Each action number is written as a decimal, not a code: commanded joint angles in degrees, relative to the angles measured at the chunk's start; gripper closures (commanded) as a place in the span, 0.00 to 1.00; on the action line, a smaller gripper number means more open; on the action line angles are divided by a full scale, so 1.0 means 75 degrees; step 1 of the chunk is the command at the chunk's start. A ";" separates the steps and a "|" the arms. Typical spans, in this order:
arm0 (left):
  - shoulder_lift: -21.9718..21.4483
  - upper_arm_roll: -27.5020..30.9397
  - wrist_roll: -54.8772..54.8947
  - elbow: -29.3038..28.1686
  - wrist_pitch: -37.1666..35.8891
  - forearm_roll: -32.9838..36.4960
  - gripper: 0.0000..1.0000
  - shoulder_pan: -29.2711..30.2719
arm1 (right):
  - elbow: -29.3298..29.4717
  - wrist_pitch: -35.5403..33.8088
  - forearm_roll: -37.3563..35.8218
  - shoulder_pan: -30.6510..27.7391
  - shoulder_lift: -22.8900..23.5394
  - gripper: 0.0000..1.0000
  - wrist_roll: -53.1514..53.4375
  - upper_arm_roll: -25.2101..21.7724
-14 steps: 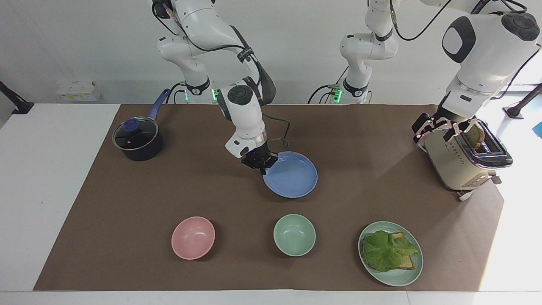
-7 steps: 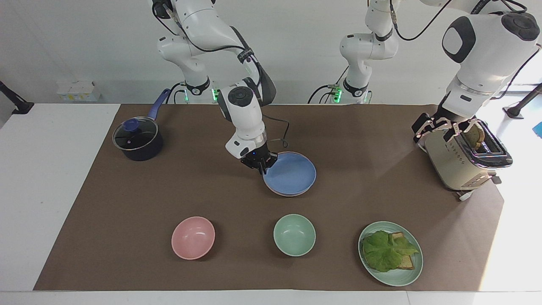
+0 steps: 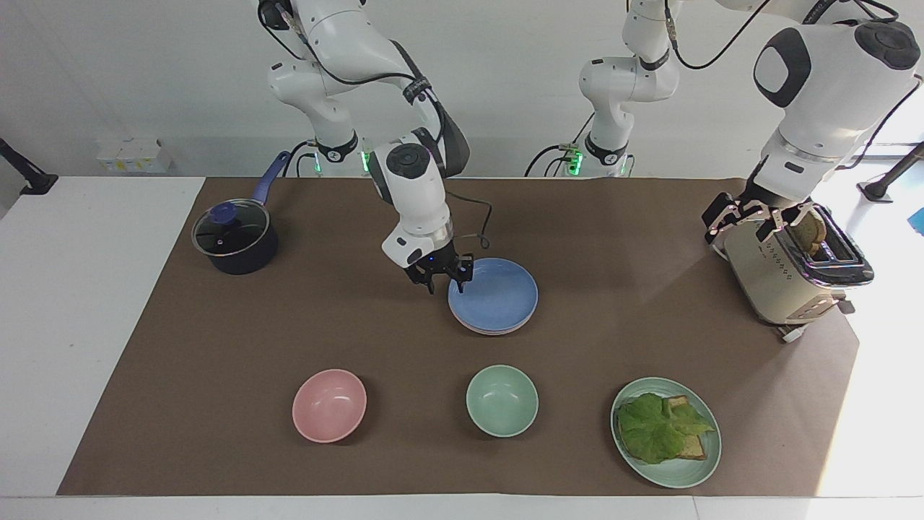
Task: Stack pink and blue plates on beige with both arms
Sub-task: 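Open the right gripper and withdraw it toward the pot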
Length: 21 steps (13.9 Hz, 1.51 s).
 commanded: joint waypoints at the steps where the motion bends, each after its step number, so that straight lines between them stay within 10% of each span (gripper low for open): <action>1: -0.0104 0.0016 -0.0050 -0.0033 -0.0085 0.0111 0.00 -0.0009 | -0.0060 -0.0704 -0.0197 -0.0557 -0.0749 0.00 0.0074 0.0043; 10: -0.0104 0.0016 -0.0062 -0.0033 -0.0085 0.0111 0.00 -0.0009 | 0.0862 -0.3024 -0.0593 -0.3298 -0.2088 0.00 -0.1612 -0.0028; 21: -0.0104 0.0016 -0.0050 -0.0033 -0.0085 0.0111 0.00 -0.0009 | 0.2799 -0.6013 -0.1099 -0.4028 -0.1994 0.00 -0.3020 -0.0040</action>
